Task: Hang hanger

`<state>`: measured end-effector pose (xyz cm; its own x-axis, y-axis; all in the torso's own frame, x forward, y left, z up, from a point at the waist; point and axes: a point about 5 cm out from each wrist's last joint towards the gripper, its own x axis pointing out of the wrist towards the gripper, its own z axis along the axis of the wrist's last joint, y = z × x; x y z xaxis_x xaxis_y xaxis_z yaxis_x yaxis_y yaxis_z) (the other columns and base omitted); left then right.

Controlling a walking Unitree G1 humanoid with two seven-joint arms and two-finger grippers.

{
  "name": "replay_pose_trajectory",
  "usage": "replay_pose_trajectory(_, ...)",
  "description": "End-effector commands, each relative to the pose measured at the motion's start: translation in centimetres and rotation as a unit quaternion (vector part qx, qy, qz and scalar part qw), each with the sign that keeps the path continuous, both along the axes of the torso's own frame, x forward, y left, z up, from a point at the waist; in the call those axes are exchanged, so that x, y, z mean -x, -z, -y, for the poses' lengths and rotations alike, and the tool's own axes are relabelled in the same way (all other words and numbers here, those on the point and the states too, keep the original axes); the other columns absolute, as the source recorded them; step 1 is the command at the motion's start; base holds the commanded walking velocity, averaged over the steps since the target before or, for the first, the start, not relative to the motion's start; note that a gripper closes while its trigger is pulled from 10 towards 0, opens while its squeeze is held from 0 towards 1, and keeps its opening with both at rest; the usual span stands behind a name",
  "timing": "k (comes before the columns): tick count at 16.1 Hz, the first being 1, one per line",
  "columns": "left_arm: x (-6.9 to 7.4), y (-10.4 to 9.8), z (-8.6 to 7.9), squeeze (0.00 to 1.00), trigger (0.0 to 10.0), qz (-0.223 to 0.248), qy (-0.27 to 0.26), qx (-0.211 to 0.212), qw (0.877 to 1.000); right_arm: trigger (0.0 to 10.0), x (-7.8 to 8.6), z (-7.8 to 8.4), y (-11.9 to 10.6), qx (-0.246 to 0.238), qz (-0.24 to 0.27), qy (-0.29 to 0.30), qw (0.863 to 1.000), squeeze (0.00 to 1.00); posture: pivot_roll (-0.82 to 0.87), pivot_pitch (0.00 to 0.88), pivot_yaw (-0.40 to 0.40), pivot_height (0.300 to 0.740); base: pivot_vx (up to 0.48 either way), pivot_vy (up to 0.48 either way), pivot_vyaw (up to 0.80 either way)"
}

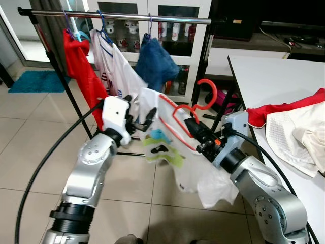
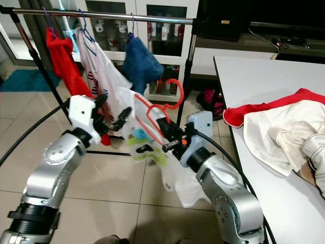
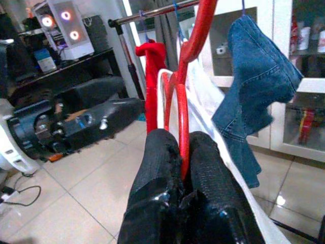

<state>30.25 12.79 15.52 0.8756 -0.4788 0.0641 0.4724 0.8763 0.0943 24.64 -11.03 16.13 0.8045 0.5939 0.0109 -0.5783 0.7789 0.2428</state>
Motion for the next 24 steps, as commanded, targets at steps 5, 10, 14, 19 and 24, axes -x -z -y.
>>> replay_pose_trajectory(5, 0.1, 0.4, 1.2, 0.0, 10.0, -0.001, 0.025, 0.002, 1.0, 10.0, 0.2, -0.7, -1.4, -0.012, 0.039, -0.028, 0.999, 0.0, -0.06, 0.015, 0.011, 0.74, 0.0, 0.0, 0.0)
replay_pose_trajectory(10, -0.7, 0.8, 0.5, 0.0, 0.0, 0.003, -0.015, -0.018, 1.0, 10.0, 0.6, -1.0, -1.8, -0.022, 0.051, -0.054, 0.997, 0.0, -0.06, 0.011, 0.003, 0.74, 0.0, 0.0, 0.0)
replay_pose_trajectory(14, -1.1, 0.5, 0.5, 0.0, 0.0, 0.013, -0.018, -0.013, 1.0, 10.0, 0.8, -1.1, -2.0, -0.032, 0.059, -0.072, 0.995, 0.0, -0.06, 0.008, 0.003, 0.74, 0.0, 0.0, 0.0)
replay_pose_trajectory(19, -1.6, 0.3, 0.3, 0.0, 0.0, 0.024, -0.021, -0.013, 0.999, 10.0, 1.1, -1.2, -1.9, -0.036, 0.063, -0.082, 0.994, 0.0, -0.06, 0.008, 0.007, 0.74, 0.0, 0.0, 0.0)
replay_pose_trajectory(24, -1.7, 0.3, 0.3, 0.0, 0.0, 0.029, -0.02, -0.011, 0.999, 10.0, 1.1, -1.2, -1.8, -0.033, 0.062, -0.082, 0.994, 0.0, -0.06, 0.007, 0.008, 0.74, 0.0, 0.0, 0.0)
